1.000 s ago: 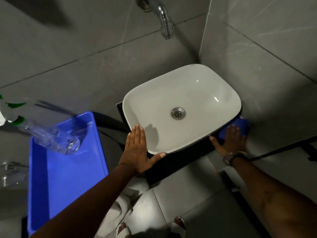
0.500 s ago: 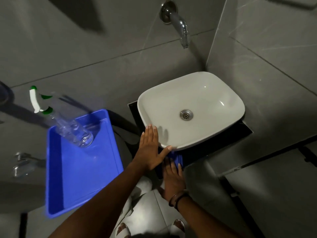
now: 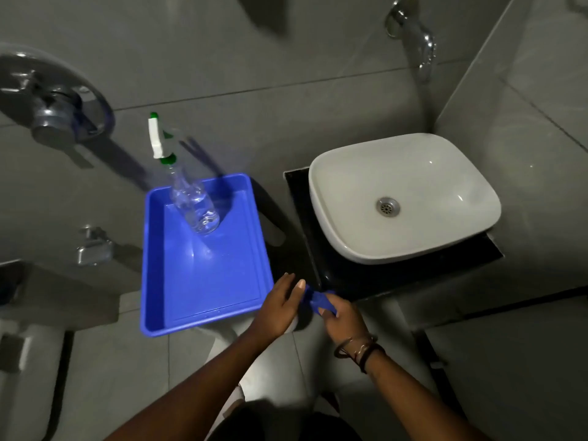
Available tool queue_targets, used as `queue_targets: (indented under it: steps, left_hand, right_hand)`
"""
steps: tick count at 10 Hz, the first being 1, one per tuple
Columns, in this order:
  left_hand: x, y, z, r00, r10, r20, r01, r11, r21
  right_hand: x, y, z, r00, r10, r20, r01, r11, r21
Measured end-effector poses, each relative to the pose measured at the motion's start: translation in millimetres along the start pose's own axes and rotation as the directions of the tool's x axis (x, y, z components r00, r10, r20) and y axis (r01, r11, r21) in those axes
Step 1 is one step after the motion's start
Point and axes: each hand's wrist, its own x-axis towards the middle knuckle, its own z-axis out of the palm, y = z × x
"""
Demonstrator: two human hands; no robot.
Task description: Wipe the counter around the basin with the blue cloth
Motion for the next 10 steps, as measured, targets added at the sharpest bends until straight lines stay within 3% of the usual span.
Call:
queue_targets:
  steps: [1, 2, 3, 4, 5, 7, 9, 10]
  left_hand:
    - [-6, 7, -45, 0.994, -0.102, 0.037, 0.108, 0.912, -0.397]
    - [-11, -1, -78, 0.984, -0.109, 0.138, 0.171, 0.776, -0.607]
    - [-23, -28, -126, 0.967, -0.085, 0.242, 0.234, 0.677, -0.698]
    - [-20, -41, -147, 0.979, -0.144, 0.146, 0.204, 0.741, -0.640]
    - [0, -61, -170, 0.958, -0.272, -0.086, 0.201, 0.858, -0.473]
    - [36, -95, -188, 0.878, -0.371, -0.302, 0.332, 0.927, -0.175]
    - [46, -99, -185, 0.900, -0.227, -0.372, 0.319, 0.924, 0.210]
    - [42, -84, -193, 0.913, -0.122, -0.389, 0.262, 0.907, 0.331]
  right_hand:
    - [-3, -51, 9, 0.974, 0.123, 0.188, -0.213, 0.771, 0.600]
    - [1, -79, 14, 0.934, 0.065, 0.350, -0.320, 0.587, 0.744]
    - [10, -115, 40, 0.861, -0.009, 0.508, -0.424, 0.539, 0.728]
    - [24, -127, 69, 0.852, 0.039, 0.523, -0.440, 0.594, 0.673]
    - [53, -142, 116, 0.905, 0.241, 0.351, -0.395, 0.783, 0.480]
    - [92, -160, 183, 0.948, 0.283, 0.145, -0.297, 0.951, 0.085]
    - [101, -154, 199, 0.988, 0.153, 0.012, -0.143, 0.949, -0.281]
    - [98, -165, 193, 0.997, 0.070, -0.010, -0.070, 0.948, -0.311]
